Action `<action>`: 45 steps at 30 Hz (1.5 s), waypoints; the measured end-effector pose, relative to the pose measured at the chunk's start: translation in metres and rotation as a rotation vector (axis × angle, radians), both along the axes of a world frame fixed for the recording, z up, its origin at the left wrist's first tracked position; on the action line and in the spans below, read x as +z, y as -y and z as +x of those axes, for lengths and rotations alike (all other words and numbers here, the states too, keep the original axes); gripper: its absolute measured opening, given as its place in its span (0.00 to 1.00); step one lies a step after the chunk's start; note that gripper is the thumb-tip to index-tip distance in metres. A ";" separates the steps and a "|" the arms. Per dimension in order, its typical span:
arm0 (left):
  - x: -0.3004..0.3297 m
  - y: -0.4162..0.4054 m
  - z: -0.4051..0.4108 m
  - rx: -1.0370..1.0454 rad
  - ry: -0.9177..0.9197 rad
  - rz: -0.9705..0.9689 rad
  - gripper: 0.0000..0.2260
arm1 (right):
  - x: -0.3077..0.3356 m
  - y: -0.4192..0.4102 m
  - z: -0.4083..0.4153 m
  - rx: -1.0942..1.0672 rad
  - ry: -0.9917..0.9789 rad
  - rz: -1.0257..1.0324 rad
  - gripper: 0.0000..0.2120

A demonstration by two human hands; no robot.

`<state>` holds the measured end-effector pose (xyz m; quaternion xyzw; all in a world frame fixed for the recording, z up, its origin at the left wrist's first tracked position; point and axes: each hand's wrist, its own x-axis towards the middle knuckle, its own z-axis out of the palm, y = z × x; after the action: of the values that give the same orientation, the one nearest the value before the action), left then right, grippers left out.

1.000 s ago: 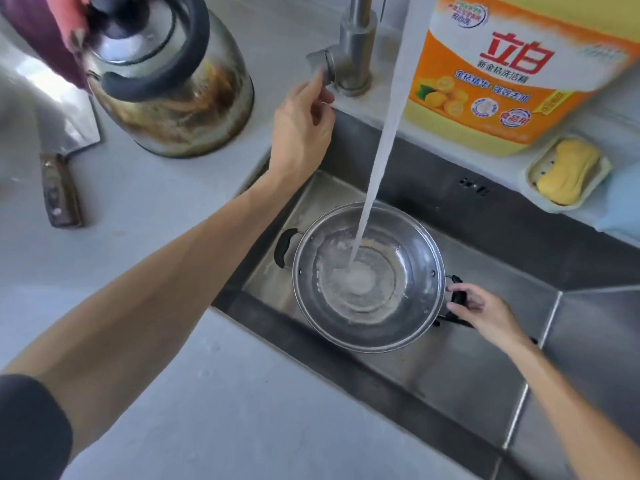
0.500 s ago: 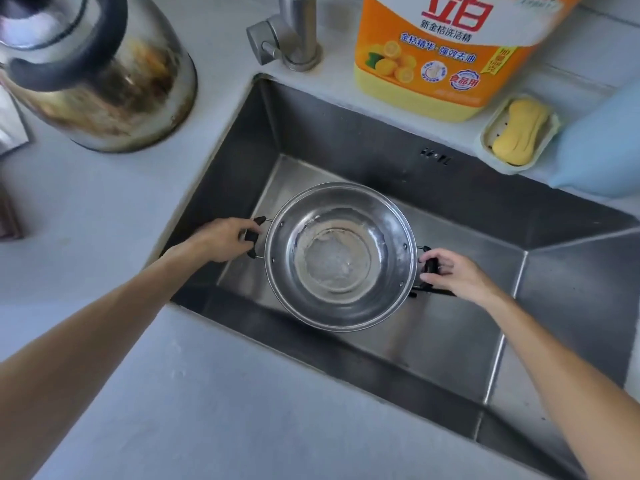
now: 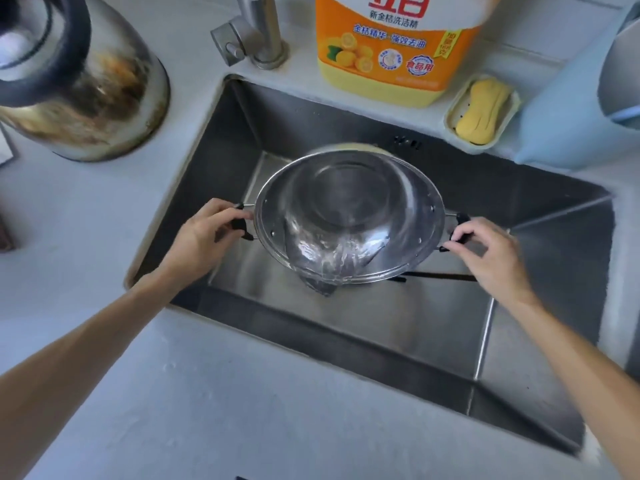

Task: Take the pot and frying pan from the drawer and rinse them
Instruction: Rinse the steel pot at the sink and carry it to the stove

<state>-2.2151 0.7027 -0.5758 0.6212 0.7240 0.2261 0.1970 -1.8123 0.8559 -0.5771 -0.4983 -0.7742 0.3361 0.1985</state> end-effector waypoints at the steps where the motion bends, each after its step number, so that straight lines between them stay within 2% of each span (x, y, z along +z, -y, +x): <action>1: 0.009 0.003 0.003 0.007 -0.060 0.076 0.14 | 0.009 0.003 0.003 0.009 -0.008 0.101 0.08; 4: 0.029 0.012 0.010 0.037 -0.150 0.254 0.13 | 0.033 0.012 0.014 0.014 -0.010 0.386 0.04; 7: 0.048 0.020 0.015 0.062 -0.268 0.413 0.06 | 0.055 0.020 0.024 0.018 -0.057 0.620 0.07; 9: 0.064 0.021 0.018 0.051 -0.426 0.525 0.03 | 0.078 0.022 0.027 0.013 -0.071 0.754 0.09; 12: 0.096 0.018 0.024 0.038 -0.582 0.667 0.06 | 0.116 0.029 0.031 0.027 -0.067 0.896 0.08; 15: 0.126 0.016 0.030 0.062 -0.597 0.706 0.05 | 0.141 0.038 0.041 0.030 -0.048 0.974 0.08; 18: 0.150 0.018 0.039 0.076 -0.456 0.622 0.04 | 0.157 0.047 0.049 0.022 -0.046 0.885 0.03; 21: 0.171 0.018 0.047 0.090 -0.208 0.462 0.10 | 0.175 0.060 0.052 -0.019 -0.097 0.582 0.01; 24: 0.184 0.015 0.052 -0.021 0.057 0.278 0.23 | 0.194 0.079 0.062 -0.111 -0.178 0.268 0.11; 26: 0.190 0.011 0.056 -0.130 0.143 0.167 0.30 | 0.202 0.096 0.075 -0.228 -0.195 0.127 0.17; 28: 0.200 0.002 0.067 -0.226 0.241 0.094 0.26 | 0.210 0.115 0.092 -0.331 -0.205 0.006 0.19; 31: 0.215 -0.010 0.093 -0.323 0.420 0.058 0.19 | 0.226 0.152 0.119 -0.454 -0.217 -0.132 0.15; 34: 0.232 -0.018 0.127 -0.397 0.616 -0.016 0.13 | 0.246 0.198 0.147 -0.594 -0.237 -0.182 0.11; 37: 0.247 -0.023 0.164 -0.510 0.741 -0.136 0.14 | 0.263 0.254 0.171 -0.766 -0.331 -0.175 0.10; 45: 0.316 -0.024 0.336 -1.004 0.671 -0.237 0.15 | 0.346 0.419 0.259 -1.190 -0.509 -0.003 0.10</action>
<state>-1.8794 0.7269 -0.2599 0.7551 0.2619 0.2068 0.5643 -1.5534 0.4365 -0.2312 -0.7471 -0.2939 0.2775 0.5277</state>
